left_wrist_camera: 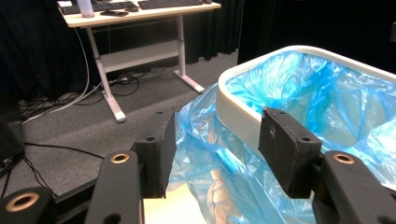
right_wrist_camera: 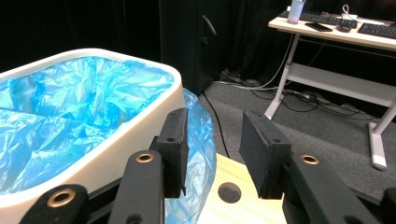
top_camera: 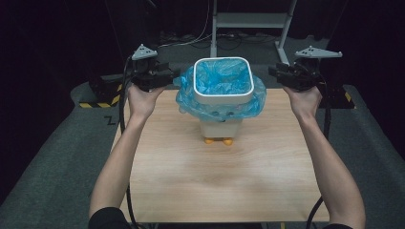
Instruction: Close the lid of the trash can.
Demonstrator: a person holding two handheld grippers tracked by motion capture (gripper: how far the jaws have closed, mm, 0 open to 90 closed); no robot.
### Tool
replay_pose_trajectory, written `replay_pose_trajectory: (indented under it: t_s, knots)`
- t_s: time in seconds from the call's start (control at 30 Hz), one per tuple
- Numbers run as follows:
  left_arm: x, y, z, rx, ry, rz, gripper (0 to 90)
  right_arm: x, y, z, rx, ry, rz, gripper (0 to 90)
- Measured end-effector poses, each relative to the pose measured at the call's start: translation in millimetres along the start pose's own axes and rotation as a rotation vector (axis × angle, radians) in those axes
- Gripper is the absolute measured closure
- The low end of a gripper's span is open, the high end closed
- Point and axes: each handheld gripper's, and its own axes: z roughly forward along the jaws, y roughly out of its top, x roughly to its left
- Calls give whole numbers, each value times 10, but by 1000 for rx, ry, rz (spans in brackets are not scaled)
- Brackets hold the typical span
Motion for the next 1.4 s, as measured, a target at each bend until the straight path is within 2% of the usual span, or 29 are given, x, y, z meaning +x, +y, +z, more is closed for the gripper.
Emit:
replay_pose_trajectory:
  t_s: [0.2, 0.5, 0.6, 0.97, 1.13, 1.4]
  knots:
    - [-10, -48, -58, -3, -3, -4, 463, 6, -9, -67, -1, 6, 2, 619]
    - [-12, -137, -179, -22, -4, -13, 462, 1, -122, -162, -3, 9, 9, 619]
    - [-14, -171, -203, -24, -7, -21, 461, 31, -116, -195, -18, 11, 0, 619]
    - [-35, -279, -238, -30, -14, -38, 461, 58, -235, -206, 3, 25, 4, 618]
    - [-50, -323, -260, -36, -18, -40, 461, 101, -240, -261, -19, 25, -17, 619]
    - [-84, -377, -278, -32, -19, -30, 461, 101, -337, -283, -7, 41, 2, 619]
